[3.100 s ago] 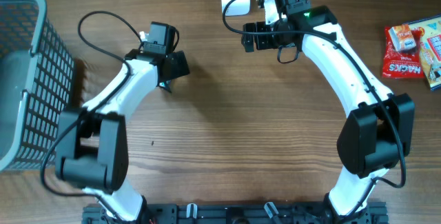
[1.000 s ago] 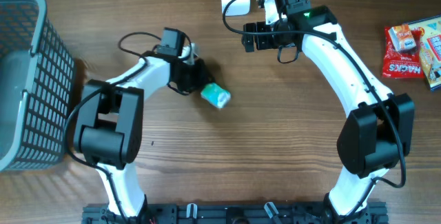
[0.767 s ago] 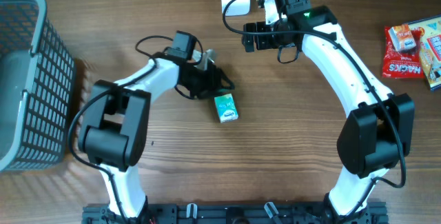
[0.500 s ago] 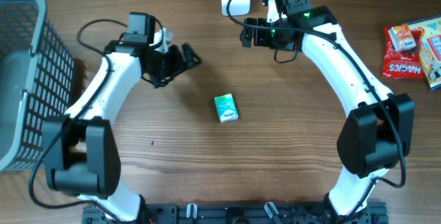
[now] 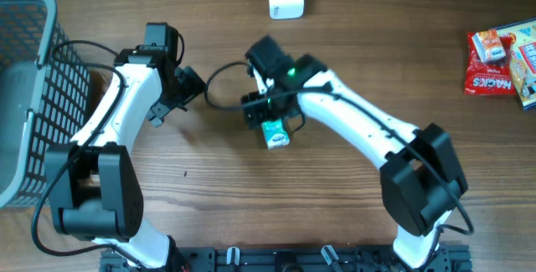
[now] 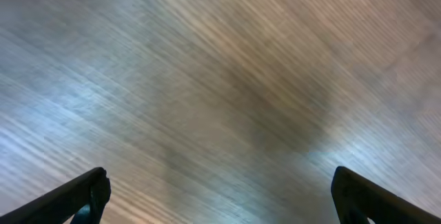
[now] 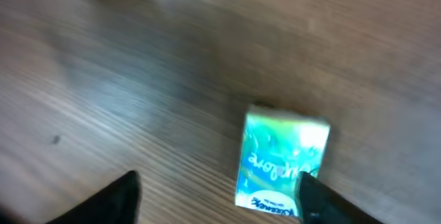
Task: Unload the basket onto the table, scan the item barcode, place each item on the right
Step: 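Grasp the teal tissue pack with the right gripper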
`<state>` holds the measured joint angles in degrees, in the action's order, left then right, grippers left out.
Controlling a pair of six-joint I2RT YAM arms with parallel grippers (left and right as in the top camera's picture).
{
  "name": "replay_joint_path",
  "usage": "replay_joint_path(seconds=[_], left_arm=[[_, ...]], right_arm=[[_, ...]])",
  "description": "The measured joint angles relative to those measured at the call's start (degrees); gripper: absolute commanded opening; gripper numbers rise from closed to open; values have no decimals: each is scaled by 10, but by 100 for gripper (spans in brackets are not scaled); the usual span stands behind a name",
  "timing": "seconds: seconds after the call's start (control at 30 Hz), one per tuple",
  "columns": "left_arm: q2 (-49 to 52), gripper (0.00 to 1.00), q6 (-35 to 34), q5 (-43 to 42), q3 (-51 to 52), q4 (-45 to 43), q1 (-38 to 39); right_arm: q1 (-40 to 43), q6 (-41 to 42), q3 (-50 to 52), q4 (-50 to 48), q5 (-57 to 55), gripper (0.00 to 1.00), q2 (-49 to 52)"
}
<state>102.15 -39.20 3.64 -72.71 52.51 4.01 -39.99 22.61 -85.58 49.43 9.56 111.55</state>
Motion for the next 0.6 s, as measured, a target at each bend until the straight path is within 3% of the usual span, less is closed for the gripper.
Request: replay_joint_path(seconds=[0.13,0.33,0.6], left_arm=[[0,100,-15,13,0,2,-11],[0,100,-23,19,0,4,-29],[0,100,-27,21,0,5,-29]], right_arm=[[-7,47,69,-49,-19,60,1],[-9,32,83,-58,-27,59,1],[-98,4,83,-39,-171,51,1]])
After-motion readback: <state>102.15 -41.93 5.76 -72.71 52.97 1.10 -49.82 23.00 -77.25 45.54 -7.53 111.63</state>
